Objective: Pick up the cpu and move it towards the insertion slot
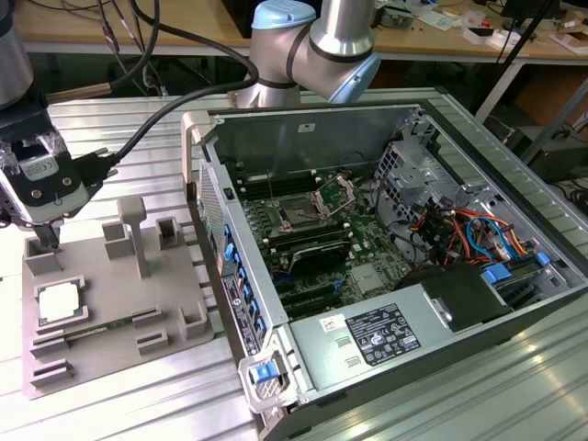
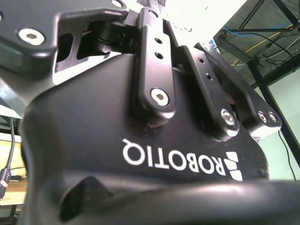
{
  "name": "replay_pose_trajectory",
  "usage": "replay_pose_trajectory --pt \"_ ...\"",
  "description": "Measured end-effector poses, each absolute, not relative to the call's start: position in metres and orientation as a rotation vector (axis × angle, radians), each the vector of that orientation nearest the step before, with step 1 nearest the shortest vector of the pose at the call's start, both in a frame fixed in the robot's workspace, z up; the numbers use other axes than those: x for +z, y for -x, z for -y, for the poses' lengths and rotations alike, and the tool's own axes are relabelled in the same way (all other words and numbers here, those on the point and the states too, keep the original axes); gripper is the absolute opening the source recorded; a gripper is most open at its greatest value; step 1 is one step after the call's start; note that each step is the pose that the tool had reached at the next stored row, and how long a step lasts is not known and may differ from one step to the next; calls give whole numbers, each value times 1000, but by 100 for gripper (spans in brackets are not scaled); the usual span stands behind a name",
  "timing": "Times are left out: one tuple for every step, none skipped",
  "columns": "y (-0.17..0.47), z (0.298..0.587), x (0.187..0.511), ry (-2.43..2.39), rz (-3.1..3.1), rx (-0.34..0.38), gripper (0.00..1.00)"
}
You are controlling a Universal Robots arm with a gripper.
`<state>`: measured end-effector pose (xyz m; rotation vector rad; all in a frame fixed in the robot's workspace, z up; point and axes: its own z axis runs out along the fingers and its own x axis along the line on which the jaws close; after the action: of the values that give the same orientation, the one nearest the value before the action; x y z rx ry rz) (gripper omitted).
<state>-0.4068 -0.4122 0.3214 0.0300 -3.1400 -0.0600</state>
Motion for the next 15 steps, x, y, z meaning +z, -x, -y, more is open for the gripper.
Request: replay_pose_trajectory --pt "407 412 321 -30 3140 -60 11" --pt "407 412 321 -30 3140 -60 11" --pt "407 412 321 -30 3140 -60 11" --pt "407 413 321 -30 3140 -60 11" --pt "407 413 321 -30 3140 -60 11" --pt "407 413 321 -30 3140 -60 11" --pt "407 413 320 -30 3140 -60 11" --pt "407 413 320 -30 3140 -60 11" --pt "407 413 320 -30 3140 -60 11" --pt "407 413 320 -30 3140 -60 11" --pt "407 413 320 -30 3140 -60 11" --pt "407 413 319 -30 3140 -60 11" --pt "407 413 319 -30 3140 -60 11" --pt "407 413 319 -30 3140 -60 11" --pt "407 413 319 -30 3140 -60 11"
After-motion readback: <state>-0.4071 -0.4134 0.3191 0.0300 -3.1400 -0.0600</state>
